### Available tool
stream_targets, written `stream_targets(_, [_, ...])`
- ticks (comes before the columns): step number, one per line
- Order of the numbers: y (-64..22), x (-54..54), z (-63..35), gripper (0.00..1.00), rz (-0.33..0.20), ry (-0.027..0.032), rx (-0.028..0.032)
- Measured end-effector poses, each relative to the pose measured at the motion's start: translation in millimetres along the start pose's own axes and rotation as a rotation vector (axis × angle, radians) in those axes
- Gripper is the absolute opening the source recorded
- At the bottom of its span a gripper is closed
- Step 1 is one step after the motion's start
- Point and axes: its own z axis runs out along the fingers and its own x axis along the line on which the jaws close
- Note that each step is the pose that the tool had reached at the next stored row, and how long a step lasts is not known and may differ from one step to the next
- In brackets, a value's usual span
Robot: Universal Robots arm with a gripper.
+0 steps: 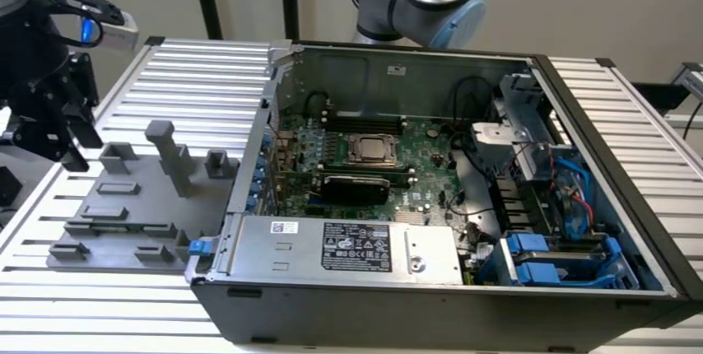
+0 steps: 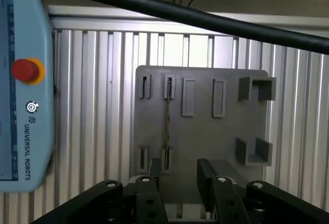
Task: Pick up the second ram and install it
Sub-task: 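Pick up the second ram and move it above second insertion slot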
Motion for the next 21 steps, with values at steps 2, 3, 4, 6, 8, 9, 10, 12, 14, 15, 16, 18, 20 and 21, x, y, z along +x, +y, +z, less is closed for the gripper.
stream_targets(2, [0.1, 0.7, 3.6, 0.42, 0.0, 0.0001, -0.0001])
stream_targets(3, [0.2, 1.0, 5.4, 0.42, 0.0, 0.0001, -0.0001])
stream_targets(4, [0.3, 1.3, 7.3, 0.42, 0.0, 0.0, 0.0])
stream_targets(6, [0.6, 1.9, 10.9, 0.42, 0.0, 0.0, 0.0])
stream_targets(8, [0.9, 2.4, 14.6, 0.42, 0.0, 0.0, 0.0])
stream_targets(9, [1.1, 2.6, 16.4, 0.42, 0.0, 0.0, 0.0])
stream_targets(10, [1.2, 2.8, 18.1, 0.42, 0.0, 0.0, 0.0])
stream_targets(12, [1.2, 3.3, 21.8, 0.42, 0.0, 0.0001, -0.0001])
stream_targets(14, [1.2, 3.7, 25.4, 0.42, 0.0, 0.0, -0.0001])
stream_targets(15, [1.1, 3.9, 27.2, 0.42, 0.0, 0.0, 0.0])
stream_targets(16, [1.1, 4.1, 29.0, 0.42, 0.0, 0.0, 0.0])
stream_targets(18, [0.9, 4.4, 32.7, 0.42, 0.0, 0.0, -0.0001])
stream_targets(20, [0.9, 4.7, 36.3, 0.42, 0.0, 0.0, 0.0])
stream_targets(21, [0.8, 4.9, 38.1, 0.42, 0.0, 0.0, 0.0])
